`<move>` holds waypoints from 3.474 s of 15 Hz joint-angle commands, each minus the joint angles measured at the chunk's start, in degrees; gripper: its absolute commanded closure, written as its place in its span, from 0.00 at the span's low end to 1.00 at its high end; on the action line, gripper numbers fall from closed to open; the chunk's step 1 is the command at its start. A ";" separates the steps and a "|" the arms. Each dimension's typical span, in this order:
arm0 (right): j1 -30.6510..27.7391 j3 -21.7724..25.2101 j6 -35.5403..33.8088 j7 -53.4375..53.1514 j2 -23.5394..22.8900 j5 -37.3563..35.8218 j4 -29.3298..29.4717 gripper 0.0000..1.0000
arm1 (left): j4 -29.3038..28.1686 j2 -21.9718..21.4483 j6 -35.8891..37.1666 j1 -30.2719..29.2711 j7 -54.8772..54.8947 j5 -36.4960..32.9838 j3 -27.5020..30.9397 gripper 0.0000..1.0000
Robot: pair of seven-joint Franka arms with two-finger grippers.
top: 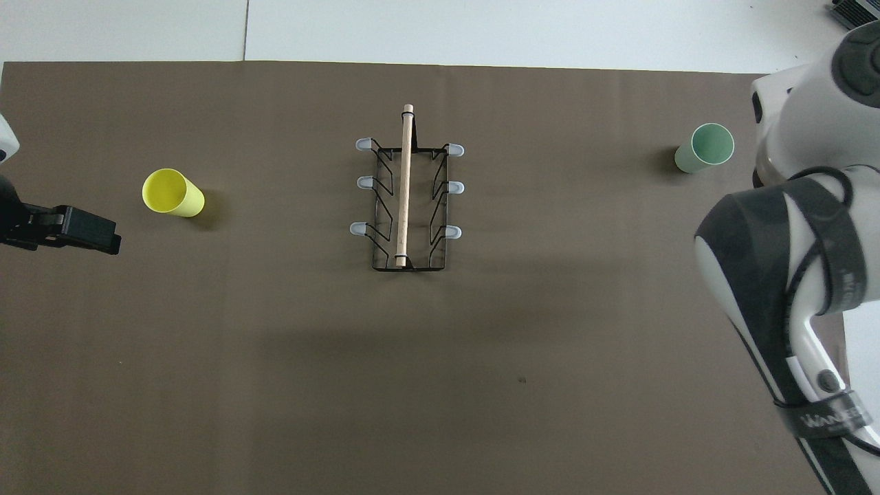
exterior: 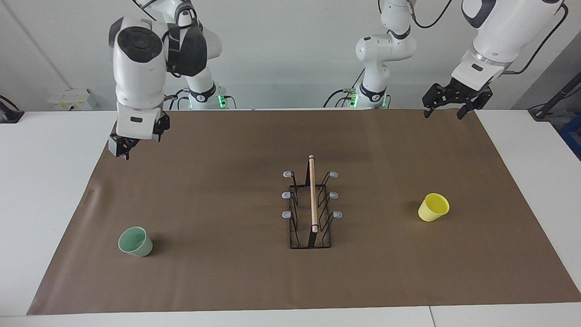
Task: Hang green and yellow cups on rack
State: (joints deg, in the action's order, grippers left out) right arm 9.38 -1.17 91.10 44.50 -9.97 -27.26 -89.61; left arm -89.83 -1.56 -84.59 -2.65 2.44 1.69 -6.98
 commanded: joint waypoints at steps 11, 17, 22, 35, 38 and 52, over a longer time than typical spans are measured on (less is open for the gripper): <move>3.18 -0.06 32.19 20.01 -6.47 -34.77 -15.84 0.00 | -2.71 -2.22 -1.45 -0.52 0.73 -0.64 -0.05 0.00; 4.06 -0.06 34.05 19.48 -10.69 -43.22 -20.16 0.00 | 0.09 1.90 -1.28 2.56 0.55 0.76 4.35 0.00; 2.14 -0.06 38.09 11.94 -11.30 -50.86 -24.73 0.00 | 0.19 10.78 -7.49 1.42 -6.44 8.50 14.80 0.00; -6.30 -0.06 46.79 -6.42 -14.29 -74.40 -27.72 0.00 | -22.53 11.24 -27.34 -14.31 -46.03 49.16 14.81 0.00; -7.88 -0.06 48.98 -8.55 -14.73 -77.76 -27.46 0.00 | -28.99 10.70 -32.74 -14.32 -45.94 60.14 14.81 0.00; -10.35 -0.06 53.04 -12.33 -18.68 -87.09 -22.28 0.00 | -39.62 14.66 -36.70 -14.94 -33.56 87.23 14.37 0.00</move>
State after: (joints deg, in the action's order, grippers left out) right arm 0.51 -0.88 142.37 33.90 -26.30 -111.24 -114.46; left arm -127.10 13.25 -120.94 -17.84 -35.45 84.70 7.85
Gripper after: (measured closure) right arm 0.000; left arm 0.000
